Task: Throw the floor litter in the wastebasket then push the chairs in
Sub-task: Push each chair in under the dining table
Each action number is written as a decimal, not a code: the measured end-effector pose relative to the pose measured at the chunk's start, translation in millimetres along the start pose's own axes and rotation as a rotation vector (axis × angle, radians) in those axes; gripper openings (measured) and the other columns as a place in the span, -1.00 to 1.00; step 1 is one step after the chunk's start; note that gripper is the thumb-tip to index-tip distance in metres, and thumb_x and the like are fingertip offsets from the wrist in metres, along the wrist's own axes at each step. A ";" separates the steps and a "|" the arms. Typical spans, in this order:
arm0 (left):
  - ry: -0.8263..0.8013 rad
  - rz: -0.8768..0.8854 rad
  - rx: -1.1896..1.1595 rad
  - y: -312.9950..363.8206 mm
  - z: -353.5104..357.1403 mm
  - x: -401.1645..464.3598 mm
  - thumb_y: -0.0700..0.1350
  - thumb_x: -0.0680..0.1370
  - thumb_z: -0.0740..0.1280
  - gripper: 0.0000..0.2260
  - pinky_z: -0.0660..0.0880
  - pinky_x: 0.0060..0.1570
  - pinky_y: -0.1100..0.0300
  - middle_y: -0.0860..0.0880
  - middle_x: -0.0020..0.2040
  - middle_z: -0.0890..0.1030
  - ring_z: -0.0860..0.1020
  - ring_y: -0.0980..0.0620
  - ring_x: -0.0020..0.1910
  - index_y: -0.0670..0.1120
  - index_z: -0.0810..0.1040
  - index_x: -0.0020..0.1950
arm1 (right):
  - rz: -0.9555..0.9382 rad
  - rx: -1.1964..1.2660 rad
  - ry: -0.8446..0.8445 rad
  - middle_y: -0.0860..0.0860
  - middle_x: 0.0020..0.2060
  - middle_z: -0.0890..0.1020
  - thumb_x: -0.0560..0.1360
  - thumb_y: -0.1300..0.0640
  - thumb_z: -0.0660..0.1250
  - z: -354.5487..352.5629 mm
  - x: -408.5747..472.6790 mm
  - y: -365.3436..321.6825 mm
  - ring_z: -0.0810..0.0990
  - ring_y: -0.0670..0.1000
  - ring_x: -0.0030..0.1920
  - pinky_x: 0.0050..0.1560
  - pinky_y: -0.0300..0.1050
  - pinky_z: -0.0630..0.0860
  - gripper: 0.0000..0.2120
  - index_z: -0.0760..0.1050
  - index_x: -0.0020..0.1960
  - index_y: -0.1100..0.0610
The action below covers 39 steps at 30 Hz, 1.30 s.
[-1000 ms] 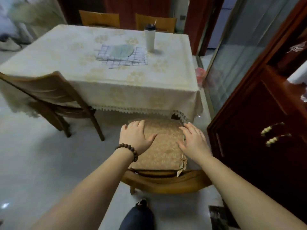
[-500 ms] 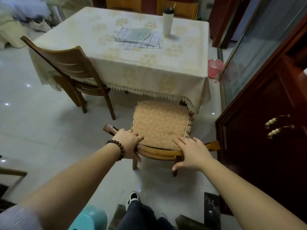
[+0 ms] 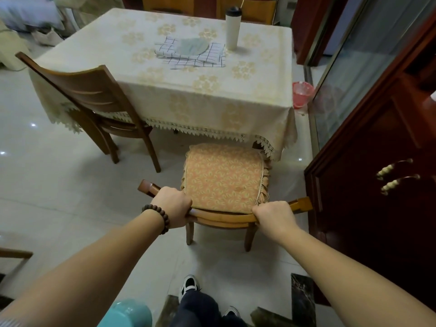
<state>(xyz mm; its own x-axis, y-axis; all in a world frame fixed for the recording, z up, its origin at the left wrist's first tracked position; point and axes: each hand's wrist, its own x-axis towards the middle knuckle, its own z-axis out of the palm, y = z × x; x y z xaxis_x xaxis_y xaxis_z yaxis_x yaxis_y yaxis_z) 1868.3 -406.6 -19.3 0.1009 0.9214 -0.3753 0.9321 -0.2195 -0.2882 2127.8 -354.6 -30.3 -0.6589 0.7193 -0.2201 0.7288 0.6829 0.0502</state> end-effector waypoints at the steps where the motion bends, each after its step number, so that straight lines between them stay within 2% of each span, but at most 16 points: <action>1: -0.006 -0.004 -0.005 -0.5 0.9 -1.0 0.23 0.52 0.20 -0.68 0.49 -0.31 0.19 0.06 -0.39 0.44 0.52 0.05 -0.36 0.01 0.50 -0.18 | -0.012 0.007 0.003 0.02 -0.17 0.64 0.49 0.20 0.21 0.9 1.8 0.6 0.62 0.14 -0.14 -0.23 -0.08 0.43 -0.88 0.51 -0.09 0.06; 3: -0.024 -0.030 -0.024 -2.5 2.8 -3.6 0.24 0.52 0.20 -0.67 0.52 -0.28 0.18 0.05 -0.35 0.49 0.54 0.05 -0.33 0.01 0.55 -0.14 | -0.042 0.016 0.000 0.02 -0.17 0.64 0.49 0.20 0.21 0.9 7.6 2.4 0.62 0.13 -0.15 -0.19 -0.06 0.50 -0.89 0.51 -0.10 0.06; 12: -0.019 -0.076 -0.030 -41.9 12.1 0.0 0.23 0.52 0.19 -0.67 0.52 -0.22 0.18 0.03 -0.25 0.58 0.54 0.06 -0.31 0.01 0.56 -0.09 | -0.127 -0.030 -0.007 0.01 -0.19 0.64 0.44 0.16 0.26 -16.8 50.7 -6.9 0.61 0.14 -0.17 -0.22 -0.03 0.48 -0.95 0.50 -0.13 0.05; 17: 0.032 -0.041 0.024 -79.8 0.1 21.9 0.20 0.52 0.20 -0.70 0.41 -0.30 0.20 0.02 -0.25 0.57 0.53 0.03 -0.30 0.00 0.54 -0.09 | -0.081 -0.006 0.034 -0.01 -0.18 0.62 0.45 0.15 0.24 -36.7 80.6 -10.1 0.60 0.11 -0.14 -0.19 -0.07 0.45 -0.92 0.50 -0.11 0.04; 20: 0.029 -0.021 0.043 -112.6 -3.6 37.5 0.15 0.51 0.21 -0.74 0.43 -0.30 0.21 0.03 -0.28 0.51 0.53 0.03 -0.30 -0.01 0.55 -0.09 | -0.053 -0.002 0.051 -0.02 -0.15 0.62 0.47 0.13 0.25 -46.4 103.0 -23.5 0.59 0.08 -0.11 -0.17 -0.08 0.43 -0.92 0.50 -0.07 0.04; 23: 0.026 0.010 0.058 -146.6 -2.5 57.7 0.13 0.51 0.22 -0.76 0.45 -0.29 0.19 0.02 -0.24 0.55 0.54 0.02 -0.28 -0.01 0.54 -0.07 | -0.022 0.009 0.048 0.00 -0.13 0.62 0.47 0.14 0.24 -52.0 131.4 -34.5 0.59 0.10 -0.09 -0.21 -0.10 0.37 -0.92 0.49 -0.06 0.05; 28: 0.080 0.062 0.041 -188.8 -4.5 98.0 0.18 0.51 0.23 -0.72 0.45 -0.27 0.17 0.01 -0.20 0.57 0.56 0.00 -0.24 -0.01 0.53 -0.08 | 0.030 0.001 0.054 -0.02 -0.17 0.63 0.47 0.13 0.24 -66.8 180.5 -29.9 0.60 0.09 -0.14 -0.23 -0.10 0.41 -0.93 0.49 -0.08 0.05; 39: 0.126 0.142 0.042 -258.5 -8.4 167.4 0.21 0.51 0.23 -0.69 0.38 -0.31 0.16 0.00 -0.20 0.59 0.57 -0.02 -0.25 -0.02 0.52 -0.13 | 0.093 0.015 0.043 -0.01 -0.15 0.62 0.49 0.10 0.25 -89.5 257.0 -29.0 0.59 0.07 -0.14 -0.25 -0.13 0.30 -0.93 0.49 -0.05 0.06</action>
<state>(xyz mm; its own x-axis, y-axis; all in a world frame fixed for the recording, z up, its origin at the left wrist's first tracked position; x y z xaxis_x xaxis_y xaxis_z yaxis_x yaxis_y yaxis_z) 1647.2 -193.0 -0.2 0.2755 0.9126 -0.3021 0.8905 -0.3606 -0.2776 1920.7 -178.2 -1.2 -0.5952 0.7847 -0.1732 0.7898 0.6110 0.0538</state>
